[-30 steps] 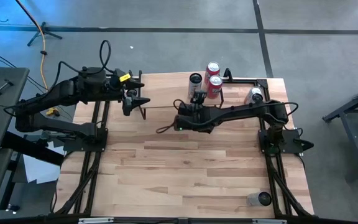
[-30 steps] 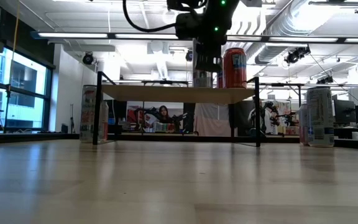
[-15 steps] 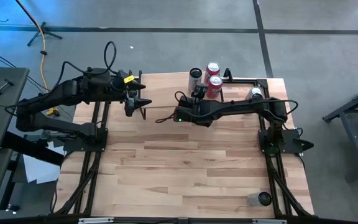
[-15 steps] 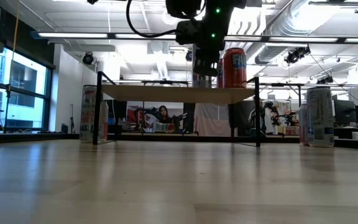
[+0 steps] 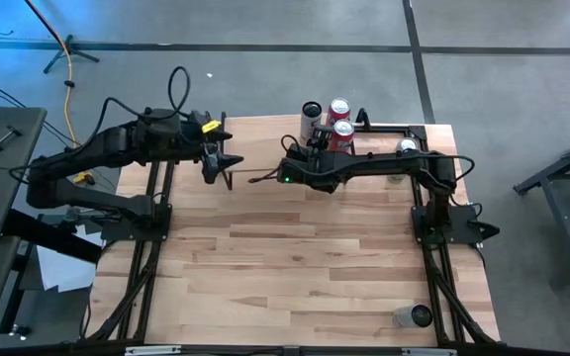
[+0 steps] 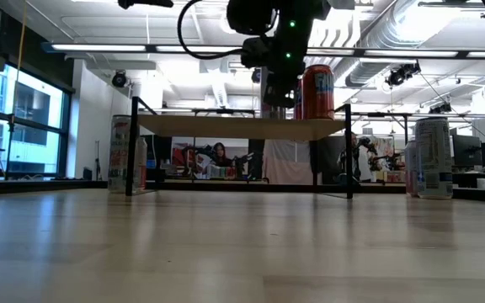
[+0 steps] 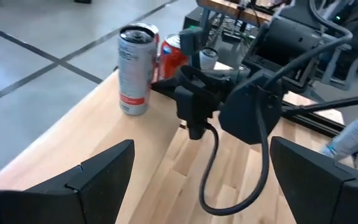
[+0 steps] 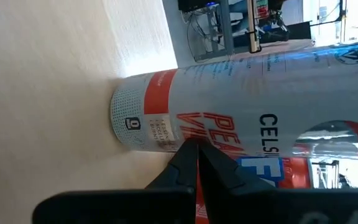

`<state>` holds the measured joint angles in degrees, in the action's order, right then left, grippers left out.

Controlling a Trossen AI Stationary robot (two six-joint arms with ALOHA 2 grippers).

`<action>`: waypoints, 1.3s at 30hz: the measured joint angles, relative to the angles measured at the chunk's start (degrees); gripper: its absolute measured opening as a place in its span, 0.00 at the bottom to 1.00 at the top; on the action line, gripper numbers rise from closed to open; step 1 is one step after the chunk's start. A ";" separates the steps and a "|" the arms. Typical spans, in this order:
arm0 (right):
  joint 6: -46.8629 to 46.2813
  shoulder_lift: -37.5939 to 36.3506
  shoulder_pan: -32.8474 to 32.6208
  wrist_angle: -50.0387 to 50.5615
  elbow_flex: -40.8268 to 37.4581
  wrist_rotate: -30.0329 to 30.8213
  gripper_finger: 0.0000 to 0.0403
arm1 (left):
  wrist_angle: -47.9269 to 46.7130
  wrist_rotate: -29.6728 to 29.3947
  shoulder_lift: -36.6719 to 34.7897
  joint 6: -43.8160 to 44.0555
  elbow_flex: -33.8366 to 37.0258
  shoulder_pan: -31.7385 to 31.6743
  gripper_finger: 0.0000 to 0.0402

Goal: Place canned beverage on shelf
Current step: Put the bottom black orange soda can on the shelf

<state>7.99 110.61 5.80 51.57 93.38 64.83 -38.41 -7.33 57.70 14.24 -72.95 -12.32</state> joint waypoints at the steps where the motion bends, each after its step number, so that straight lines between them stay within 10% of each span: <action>1: 0.00 0.00 -0.12 -0.01 0.00 -0.31 0.00 | 0.02 -0.62 -0.45 -0.36 0.00 0.00 0.84; 19: 28.50 -0.37 -1.45 -23.22 0.00 -2.57 0.00 | 0.00 -8.48 -4.84 -1.89 0.00 -0.02 0.84; 39: 31.50 -0.41 6.05 -23.12 0.00 -1.73 0.00 | -0.42 -8.48 -4.19 -0.74 0.00 -0.02 0.84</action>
<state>39.48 110.19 11.85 28.45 93.38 63.10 -38.83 -15.81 53.52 13.50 -72.95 -12.34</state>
